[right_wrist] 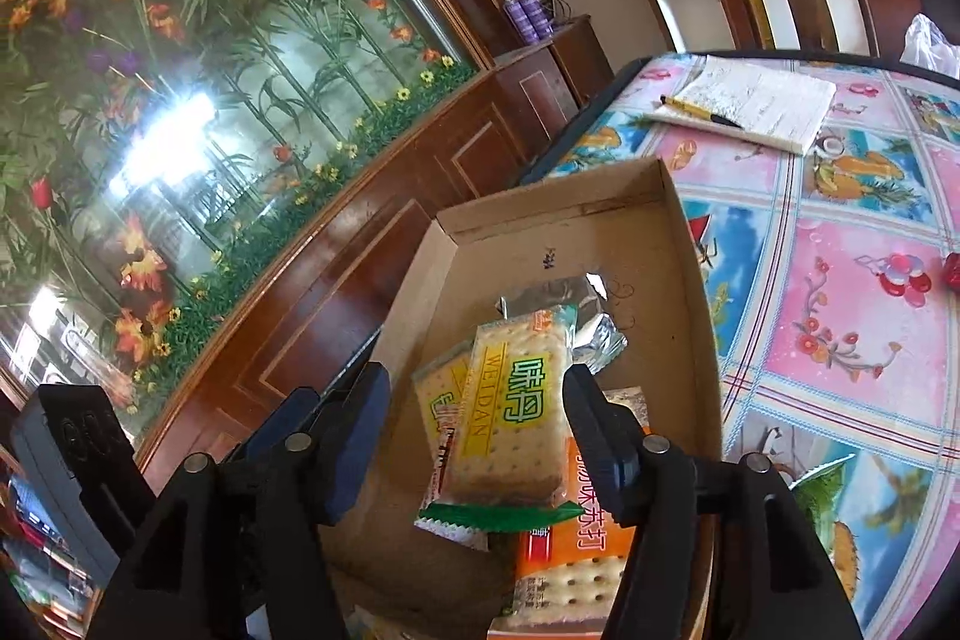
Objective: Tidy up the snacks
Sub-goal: 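Lower both packs into the box and open both grippers, then grasp the green snack bag with the left gripper while the right grasps a silver foil pack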
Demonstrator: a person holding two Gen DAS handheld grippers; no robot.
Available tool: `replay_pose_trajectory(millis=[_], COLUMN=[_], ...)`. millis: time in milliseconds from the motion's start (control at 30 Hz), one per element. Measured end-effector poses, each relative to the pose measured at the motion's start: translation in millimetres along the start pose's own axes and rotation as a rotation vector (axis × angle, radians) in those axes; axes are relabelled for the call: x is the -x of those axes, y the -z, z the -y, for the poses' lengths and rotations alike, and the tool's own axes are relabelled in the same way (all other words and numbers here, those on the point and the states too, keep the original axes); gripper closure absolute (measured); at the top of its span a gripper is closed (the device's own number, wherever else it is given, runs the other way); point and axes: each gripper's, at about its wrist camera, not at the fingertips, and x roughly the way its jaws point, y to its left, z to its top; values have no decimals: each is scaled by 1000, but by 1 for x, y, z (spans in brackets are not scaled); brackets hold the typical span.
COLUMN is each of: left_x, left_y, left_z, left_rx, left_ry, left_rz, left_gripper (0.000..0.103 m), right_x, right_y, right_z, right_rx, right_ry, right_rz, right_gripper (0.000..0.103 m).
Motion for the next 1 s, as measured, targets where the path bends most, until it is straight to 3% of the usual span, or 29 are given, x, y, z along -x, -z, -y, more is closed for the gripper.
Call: replay_pose_trajectory(millis=[300, 500, 700, 800, 933, 1000], left_x=[0, 1, 7, 18, 21, 10], left_y=[-1, -2, -2, -4, -16, -19], left_z=[1, -1, 4, 17, 58, 89], left_rx=[-5, 9, -8, -42, -85, -115], left_ry=[-25, -24, 9, 0, 143, 231], left_rz=[12, 15, 36, 52, -54, -167], left_gripper=[22, 22, 22, 22, 22, 22], right_x=[40, 89, 166, 214, 257, 271], right_y=[0, 2, 17, 26, 36, 39], right_z=[12, 39, 109, 166, 210, 218], right_rx=[22, 19, -50, -176, -305, -338], right_ry=[26, 94, 254, 351, 386, 400], right_rz=[57, 121, 224, 296, 347, 374], right_gripper=[35, 33, 33, 33, 34, 34])
